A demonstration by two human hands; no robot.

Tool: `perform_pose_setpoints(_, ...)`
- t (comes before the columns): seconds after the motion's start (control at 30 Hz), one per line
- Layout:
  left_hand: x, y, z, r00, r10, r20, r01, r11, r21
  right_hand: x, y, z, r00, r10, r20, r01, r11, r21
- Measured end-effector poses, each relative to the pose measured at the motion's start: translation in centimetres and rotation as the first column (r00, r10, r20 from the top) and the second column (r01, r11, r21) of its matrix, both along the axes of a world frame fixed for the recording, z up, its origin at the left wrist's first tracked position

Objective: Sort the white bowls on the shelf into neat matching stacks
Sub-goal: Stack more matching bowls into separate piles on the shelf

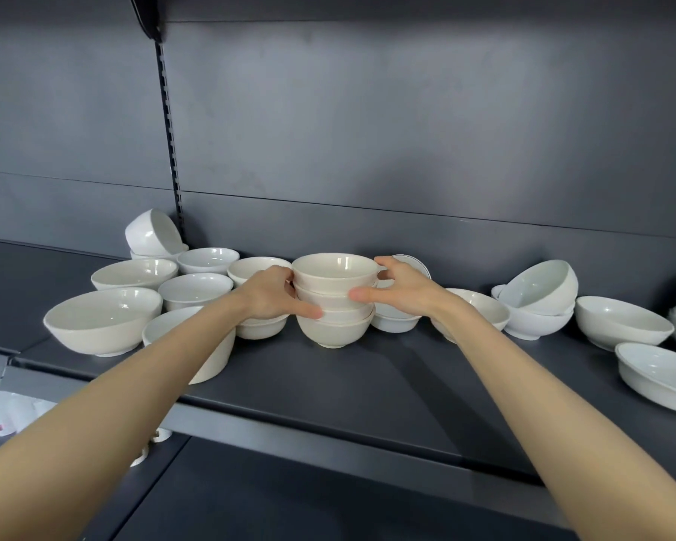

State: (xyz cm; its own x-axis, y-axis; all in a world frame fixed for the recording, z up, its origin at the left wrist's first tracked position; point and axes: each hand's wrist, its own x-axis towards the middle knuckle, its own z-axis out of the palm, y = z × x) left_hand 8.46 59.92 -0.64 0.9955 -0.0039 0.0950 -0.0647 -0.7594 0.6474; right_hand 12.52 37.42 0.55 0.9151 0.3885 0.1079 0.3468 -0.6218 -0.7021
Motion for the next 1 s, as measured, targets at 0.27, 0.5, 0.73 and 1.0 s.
perform_pose_setpoints(0.27, -2.2, 1.2, 3.4, 0.988, 0.071, 0.137, -0.112, 0.941, 0.32, -1.4, 0.2, 3.3, 0.981, 0.017, 0.191, 0.026, 0.975, -0.22)
perform_pose_setpoints(0.5, -5.0, 4.8, 5.8, 0.979, 0.044, 0.197, -0.139, 0.854, 0.501, -2.6, 3.9, 5.0, 0.949, 0.093, 0.303, 0.008, 0.949, -0.315)
perform_pose_setpoints(0.73, -8.5, 12.4, 6.3, 0.969, 0.04, 0.245, -0.162, 0.849, 0.503, -4.8, 11.4, 5.0, 0.928, 0.129, 0.35, 0.004, 0.935, -0.355)
perform_pose_setpoints(1.0, -11.8, 24.7, 3.0, 0.98, 0.037, 0.194, -0.106, 0.926, 0.362, -7.8, 22.3, 1.9, 0.944, 0.114, 0.309, -0.021, 0.958, -0.288)
